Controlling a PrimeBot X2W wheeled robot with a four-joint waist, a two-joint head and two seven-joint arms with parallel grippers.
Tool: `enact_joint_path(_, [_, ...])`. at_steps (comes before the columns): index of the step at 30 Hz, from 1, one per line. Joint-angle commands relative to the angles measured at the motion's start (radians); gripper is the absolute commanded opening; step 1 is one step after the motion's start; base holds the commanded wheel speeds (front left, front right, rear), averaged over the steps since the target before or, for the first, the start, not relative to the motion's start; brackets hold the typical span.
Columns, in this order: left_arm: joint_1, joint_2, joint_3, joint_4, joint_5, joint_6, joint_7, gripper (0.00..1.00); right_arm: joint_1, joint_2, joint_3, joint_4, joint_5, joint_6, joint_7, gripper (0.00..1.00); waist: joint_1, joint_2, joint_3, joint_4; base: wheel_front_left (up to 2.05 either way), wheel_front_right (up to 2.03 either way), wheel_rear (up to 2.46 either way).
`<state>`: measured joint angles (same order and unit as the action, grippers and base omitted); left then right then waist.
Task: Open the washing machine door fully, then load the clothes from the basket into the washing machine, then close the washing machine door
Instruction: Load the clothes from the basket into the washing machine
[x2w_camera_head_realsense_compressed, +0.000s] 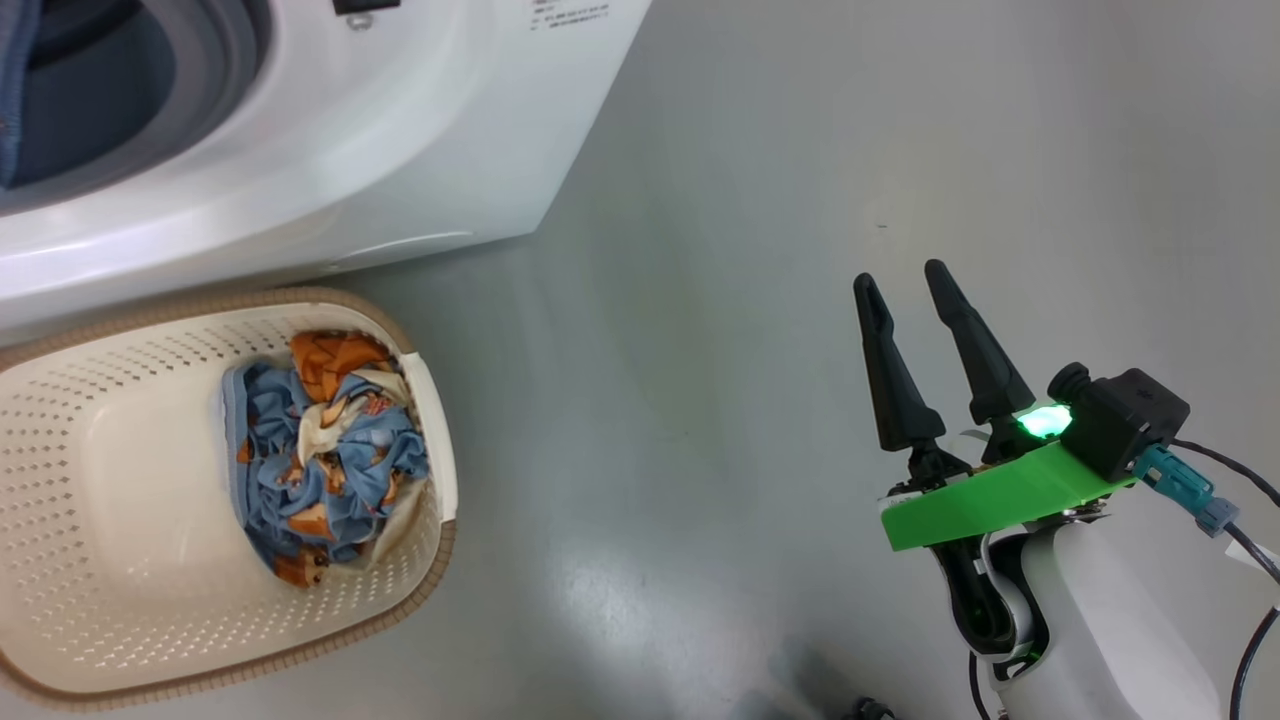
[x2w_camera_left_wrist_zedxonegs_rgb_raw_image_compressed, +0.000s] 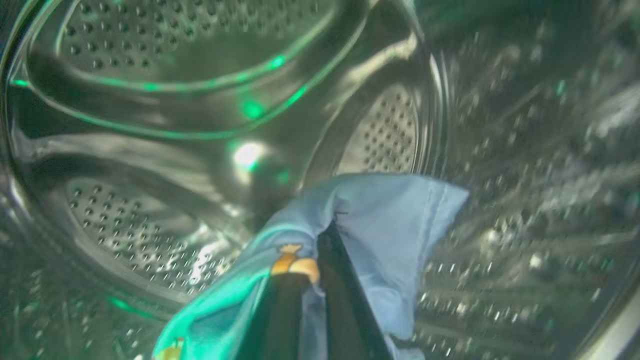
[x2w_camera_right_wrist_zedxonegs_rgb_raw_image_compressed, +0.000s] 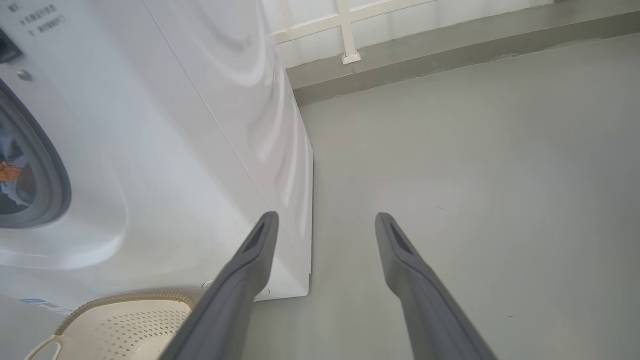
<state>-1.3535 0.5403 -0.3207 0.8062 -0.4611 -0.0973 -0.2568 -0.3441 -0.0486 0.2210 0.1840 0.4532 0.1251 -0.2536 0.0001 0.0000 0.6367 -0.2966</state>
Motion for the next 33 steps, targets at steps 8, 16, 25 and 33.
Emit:
enact_joint_path(8, [0.068, 0.004, 0.026, 0.133, 0.024, -0.028, -0.005, 0.0, 0.007, -0.002, 0.03, -0.02, 0.017, 0.006, -0.008, 1.0, -0.0001, 0.0, -0.001, 0.003, 0.0, 0.0, 0.0])
enact_joint_path(16, [0.017, -0.024, -0.07, 0.277, -0.037, -0.033, 0.033, 1.0, 0.004, -0.002, 0.034, -0.019, 0.019, 0.006, -0.008, 1.0, -0.0001, 0.0, -0.002, 0.012, 0.0, 0.0, 0.0])
enact_joint_path(25, [0.022, -0.021, -0.137, 0.303, -0.136, -0.033, 0.031, 1.0, 0.003, -0.002, 0.034, -0.016, 0.018, 0.006, -0.008, 1.0, -0.0001, 0.0, -0.015, 0.019, 0.0, 0.0, 0.0])
enact_joint_path(33, [0.091, -0.016, -0.171, 0.257, -0.212, -0.033, -0.002, 1.0, 0.009, -0.002, 0.026, -0.011, 0.003, 0.006, -0.008, 1.0, -0.0001, 0.0, -0.049, 0.031, 0.0, 0.0, 0.0])
